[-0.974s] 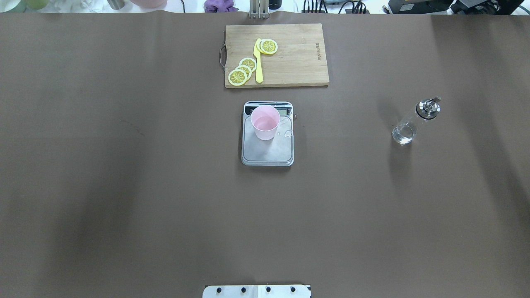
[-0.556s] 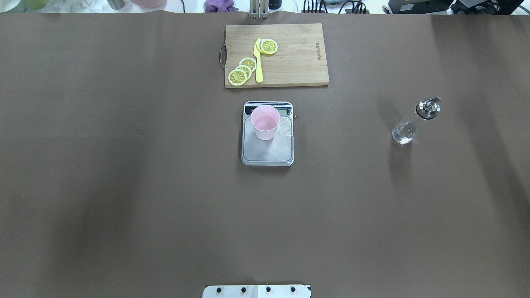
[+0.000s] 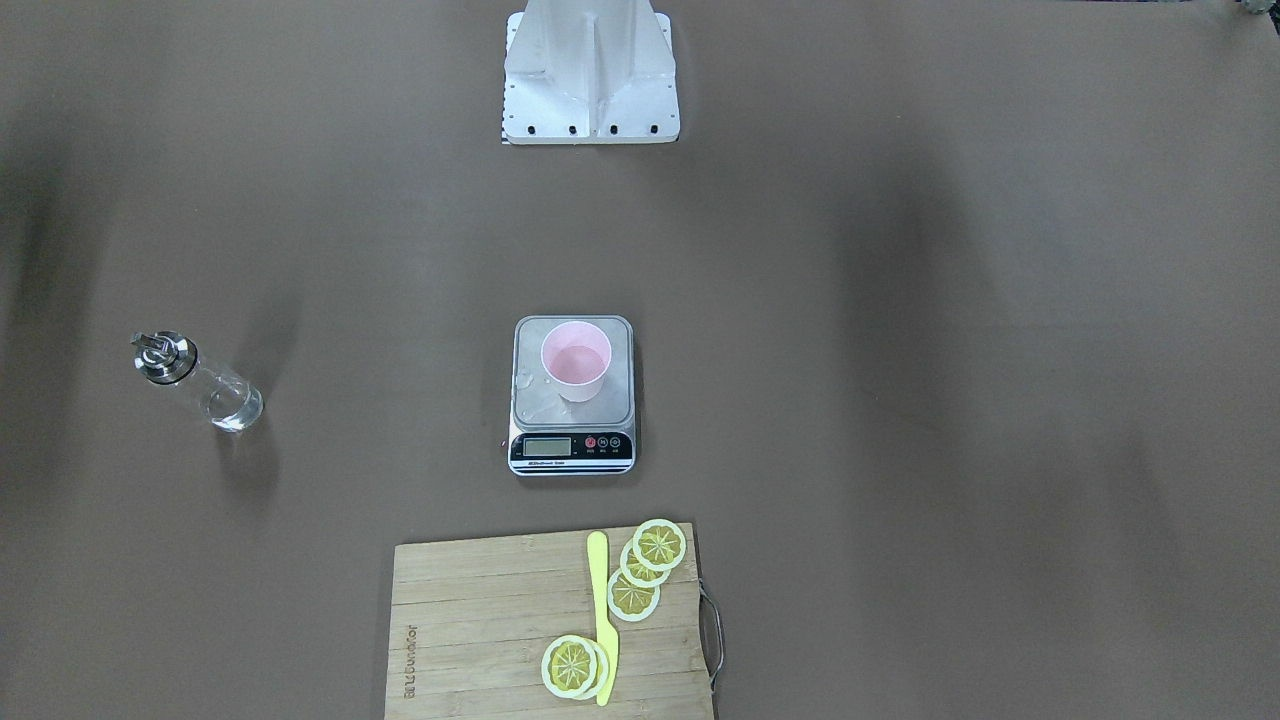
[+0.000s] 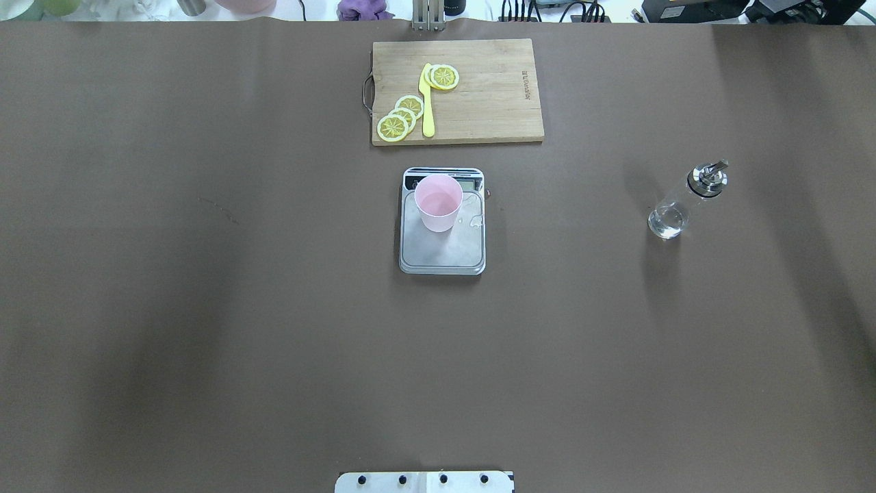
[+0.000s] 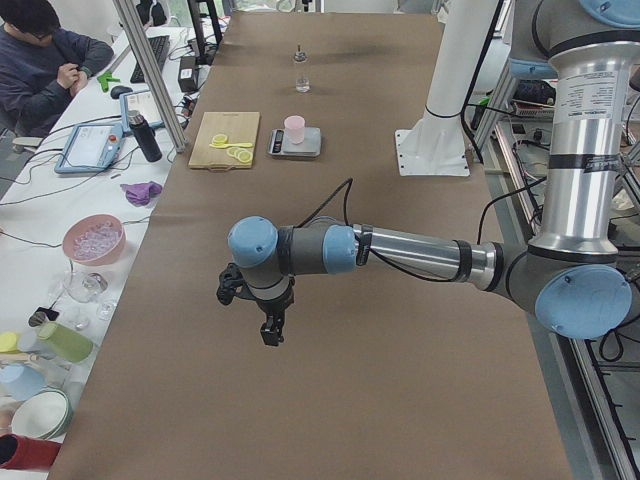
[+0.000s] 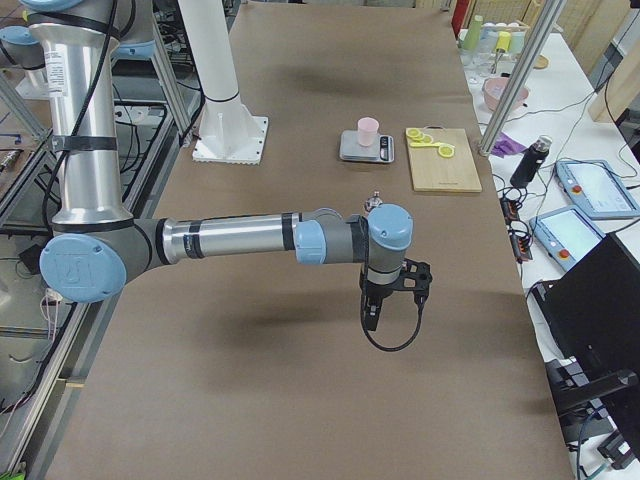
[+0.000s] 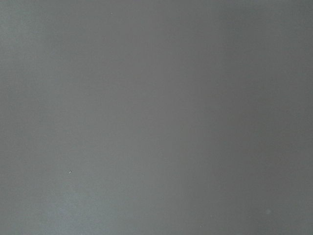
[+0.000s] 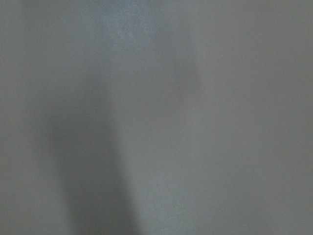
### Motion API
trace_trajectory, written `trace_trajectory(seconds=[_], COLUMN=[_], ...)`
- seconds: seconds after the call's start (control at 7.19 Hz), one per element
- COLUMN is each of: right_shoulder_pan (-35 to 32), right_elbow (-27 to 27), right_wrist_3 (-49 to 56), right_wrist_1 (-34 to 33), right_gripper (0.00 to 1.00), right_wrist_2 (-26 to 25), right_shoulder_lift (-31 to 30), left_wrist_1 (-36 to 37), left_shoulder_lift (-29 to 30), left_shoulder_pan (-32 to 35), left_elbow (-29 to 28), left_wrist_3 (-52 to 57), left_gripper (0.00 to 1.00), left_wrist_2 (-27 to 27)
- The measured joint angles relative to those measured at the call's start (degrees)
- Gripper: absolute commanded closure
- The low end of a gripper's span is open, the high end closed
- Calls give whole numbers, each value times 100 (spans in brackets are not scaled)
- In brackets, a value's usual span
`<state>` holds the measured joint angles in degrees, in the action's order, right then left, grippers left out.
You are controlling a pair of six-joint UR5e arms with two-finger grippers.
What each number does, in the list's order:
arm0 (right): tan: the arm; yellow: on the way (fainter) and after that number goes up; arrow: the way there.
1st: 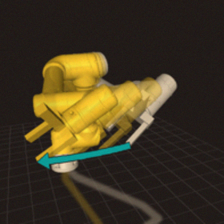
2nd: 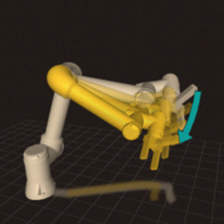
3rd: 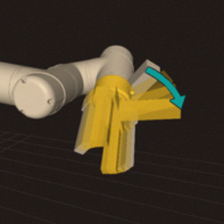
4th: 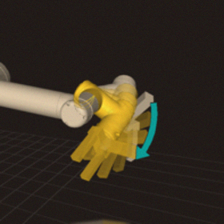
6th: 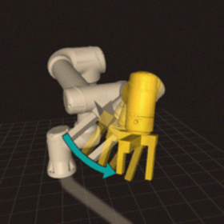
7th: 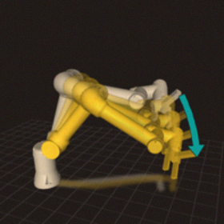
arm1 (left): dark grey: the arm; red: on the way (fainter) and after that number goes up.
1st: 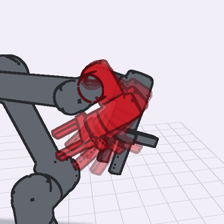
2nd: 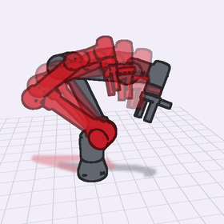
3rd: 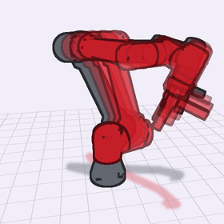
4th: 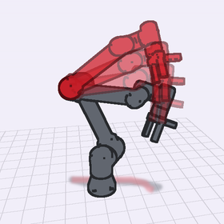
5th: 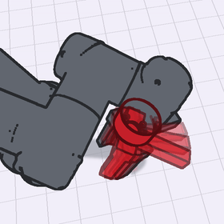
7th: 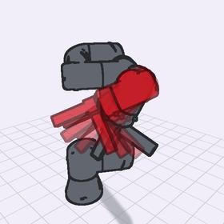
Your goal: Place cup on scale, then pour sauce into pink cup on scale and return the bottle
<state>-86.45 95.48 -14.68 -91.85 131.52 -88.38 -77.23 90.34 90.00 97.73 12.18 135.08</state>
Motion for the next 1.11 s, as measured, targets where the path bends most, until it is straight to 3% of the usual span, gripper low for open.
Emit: trace_trajectory(seconds=[1.11], right_shoulder_pan=[23], right_elbow=[83], right_wrist_3=[-17], right_wrist_1=[0], right_gripper=[0], right_wrist_2=[52], right_shoulder_lift=[-28], left_wrist_1=[-11], left_shoulder_lift=[-1], left_shoulder_pan=[-8], left_elbow=[-76], left_wrist_3=[-4], left_gripper=[2], left_wrist_2=[9])
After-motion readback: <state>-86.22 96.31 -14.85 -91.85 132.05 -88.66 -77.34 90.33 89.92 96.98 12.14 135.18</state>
